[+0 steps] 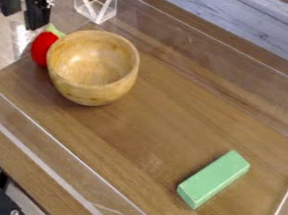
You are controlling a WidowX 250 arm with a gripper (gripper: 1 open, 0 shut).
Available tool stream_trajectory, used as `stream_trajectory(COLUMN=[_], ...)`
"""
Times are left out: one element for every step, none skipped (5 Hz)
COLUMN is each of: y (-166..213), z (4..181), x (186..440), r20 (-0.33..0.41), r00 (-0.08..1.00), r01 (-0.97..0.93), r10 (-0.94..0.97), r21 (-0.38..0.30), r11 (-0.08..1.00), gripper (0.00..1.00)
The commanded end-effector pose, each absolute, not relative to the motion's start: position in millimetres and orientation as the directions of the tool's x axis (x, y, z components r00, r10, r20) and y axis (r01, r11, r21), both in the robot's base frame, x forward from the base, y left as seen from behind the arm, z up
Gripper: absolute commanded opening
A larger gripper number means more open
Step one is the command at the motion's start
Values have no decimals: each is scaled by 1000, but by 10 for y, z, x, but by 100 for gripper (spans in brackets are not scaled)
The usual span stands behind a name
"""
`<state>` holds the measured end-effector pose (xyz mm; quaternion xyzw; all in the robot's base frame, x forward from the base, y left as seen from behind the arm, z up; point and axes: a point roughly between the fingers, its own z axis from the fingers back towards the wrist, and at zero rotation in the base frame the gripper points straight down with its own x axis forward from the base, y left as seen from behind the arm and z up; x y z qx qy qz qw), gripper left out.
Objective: Move the red object to the right side of the table
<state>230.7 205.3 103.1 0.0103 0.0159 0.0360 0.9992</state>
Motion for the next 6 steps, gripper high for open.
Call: stream_trajectory(y=[2153,2146,2141,2133,2121,2099], z=[1090,990,906,839,780,733], x=[2437,2519,2612,2709,2793,2854], r20=[19,20,20,22,21,20], r00=[996,997,997,998,998,999], r01=[-82,-80,-74,-58,-52,-52], r10=[81,80,73,57,51,51], r21=[52,44,40,37,33,31], r11=[995,996,996,998,998,998], gripper=[100,100,100,100,100,100])
